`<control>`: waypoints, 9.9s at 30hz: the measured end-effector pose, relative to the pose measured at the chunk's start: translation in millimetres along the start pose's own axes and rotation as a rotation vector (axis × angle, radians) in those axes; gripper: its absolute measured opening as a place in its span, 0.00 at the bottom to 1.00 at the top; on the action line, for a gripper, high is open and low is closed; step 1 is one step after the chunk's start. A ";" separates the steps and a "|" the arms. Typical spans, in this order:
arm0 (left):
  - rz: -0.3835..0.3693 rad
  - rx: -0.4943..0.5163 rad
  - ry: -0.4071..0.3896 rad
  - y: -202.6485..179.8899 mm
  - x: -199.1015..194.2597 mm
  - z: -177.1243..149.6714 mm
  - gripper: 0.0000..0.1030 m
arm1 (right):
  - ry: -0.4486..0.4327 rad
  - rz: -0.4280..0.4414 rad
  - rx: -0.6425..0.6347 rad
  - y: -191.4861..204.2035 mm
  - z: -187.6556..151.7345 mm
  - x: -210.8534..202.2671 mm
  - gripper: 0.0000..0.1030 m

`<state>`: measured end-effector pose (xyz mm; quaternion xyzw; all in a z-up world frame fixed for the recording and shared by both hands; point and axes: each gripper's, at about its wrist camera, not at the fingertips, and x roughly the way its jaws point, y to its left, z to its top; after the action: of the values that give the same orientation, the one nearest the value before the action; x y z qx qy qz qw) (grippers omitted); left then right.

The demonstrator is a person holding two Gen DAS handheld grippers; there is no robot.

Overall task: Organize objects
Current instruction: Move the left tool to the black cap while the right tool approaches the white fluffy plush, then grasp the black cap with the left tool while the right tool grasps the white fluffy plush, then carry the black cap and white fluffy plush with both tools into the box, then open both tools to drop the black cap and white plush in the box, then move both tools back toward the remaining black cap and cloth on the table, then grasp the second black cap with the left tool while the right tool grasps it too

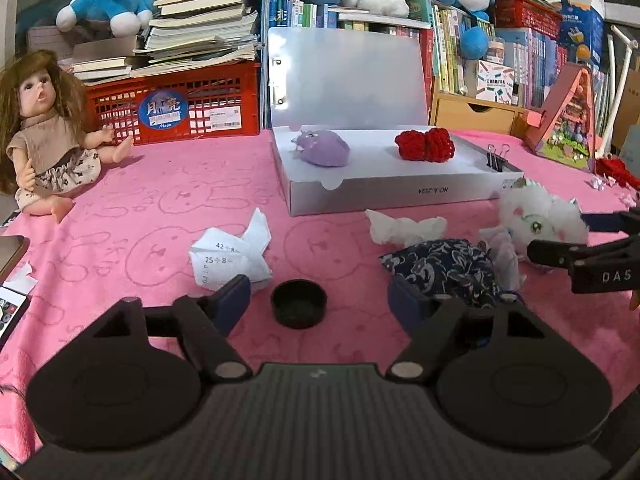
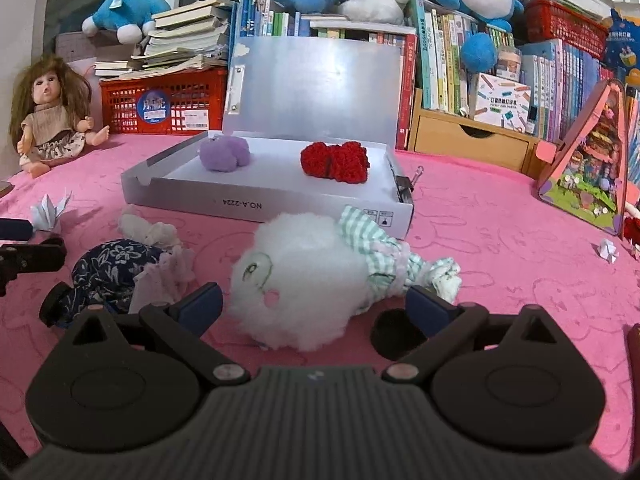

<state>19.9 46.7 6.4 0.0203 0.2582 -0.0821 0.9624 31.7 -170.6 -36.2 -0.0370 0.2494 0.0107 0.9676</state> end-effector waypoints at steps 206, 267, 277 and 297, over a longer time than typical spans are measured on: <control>-0.129 0.076 -0.055 -48.4 26.8 96.1 0.86 | -0.124 0.064 0.177 -26.8 52.7 -20.7 0.96; -0.198 -0.067 0.047 -27.7 -13.4 -22.5 0.36 | 0.072 -0.112 0.156 -33.9 -17.3 -3.6 0.69; -0.177 -0.017 -0.007 -29.8 -27.1 -18.2 0.36 | 0.040 -0.090 0.139 -26.8 -15.8 -7.5 0.35; -0.107 -0.009 -0.032 -20.1 -17.0 21.8 0.36 | 0.005 -0.041 0.162 -26.5 10.4 -21.4 0.35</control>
<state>12.8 27.6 33.9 0.0008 0.2436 -0.1324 0.9608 19.0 -196.2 -15.0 0.0365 0.2512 -0.0293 0.9668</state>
